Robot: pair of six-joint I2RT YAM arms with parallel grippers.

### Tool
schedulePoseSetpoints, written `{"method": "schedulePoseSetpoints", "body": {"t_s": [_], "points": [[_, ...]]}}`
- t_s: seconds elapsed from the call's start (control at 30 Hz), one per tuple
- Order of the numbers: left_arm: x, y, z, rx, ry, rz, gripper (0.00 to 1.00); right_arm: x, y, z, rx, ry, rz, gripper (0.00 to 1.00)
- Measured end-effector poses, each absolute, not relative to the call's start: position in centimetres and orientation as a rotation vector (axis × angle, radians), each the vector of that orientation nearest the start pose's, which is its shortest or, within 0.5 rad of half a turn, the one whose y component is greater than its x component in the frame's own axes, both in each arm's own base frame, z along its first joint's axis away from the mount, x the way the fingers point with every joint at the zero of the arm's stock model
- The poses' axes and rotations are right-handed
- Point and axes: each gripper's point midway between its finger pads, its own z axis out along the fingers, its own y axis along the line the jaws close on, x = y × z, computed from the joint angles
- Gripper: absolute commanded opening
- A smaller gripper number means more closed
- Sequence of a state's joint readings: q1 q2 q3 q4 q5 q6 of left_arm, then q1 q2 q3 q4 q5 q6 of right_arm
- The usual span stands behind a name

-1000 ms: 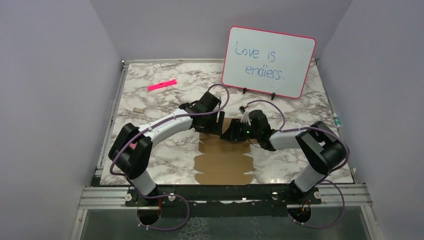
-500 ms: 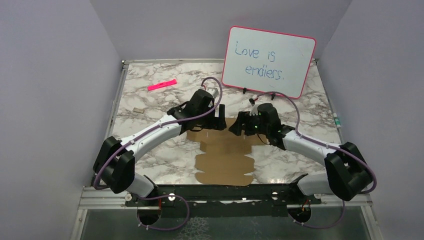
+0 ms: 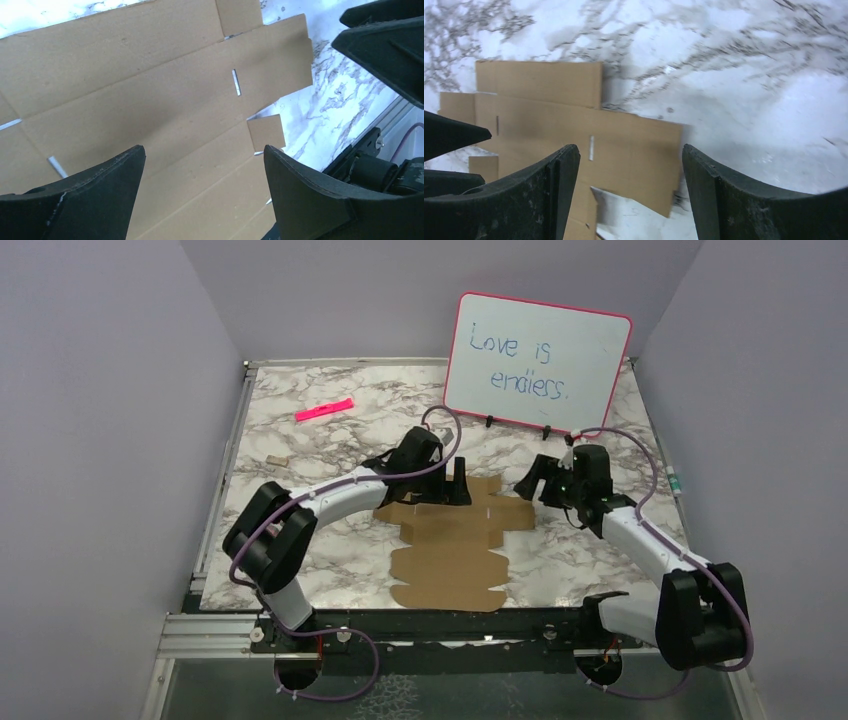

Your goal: Fold the paper box

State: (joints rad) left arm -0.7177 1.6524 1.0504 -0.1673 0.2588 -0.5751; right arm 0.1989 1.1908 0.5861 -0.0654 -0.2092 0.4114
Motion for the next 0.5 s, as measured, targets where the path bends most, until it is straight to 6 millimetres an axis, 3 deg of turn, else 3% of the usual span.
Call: {"method": "schedulePoseSetpoints", "body": {"t_s": [0.13,0.4,0.5], "points": [[27.7,-33.5,7.7,0.318,2.519,-0.912,0.89,29.7,10.1,7.0,0.187,2.328,0.568,0.80],[27.4,-33.9,5.2,0.320,2.559,-0.928,0.89,27.1,11.6,4.0,0.185,2.432,0.699,0.80],[27.4,-34.0,5.1,0.310,2.555,-0.944,0.89,26.8,12.2,3.9,0.177,2.429,0.756,0.80]]}}
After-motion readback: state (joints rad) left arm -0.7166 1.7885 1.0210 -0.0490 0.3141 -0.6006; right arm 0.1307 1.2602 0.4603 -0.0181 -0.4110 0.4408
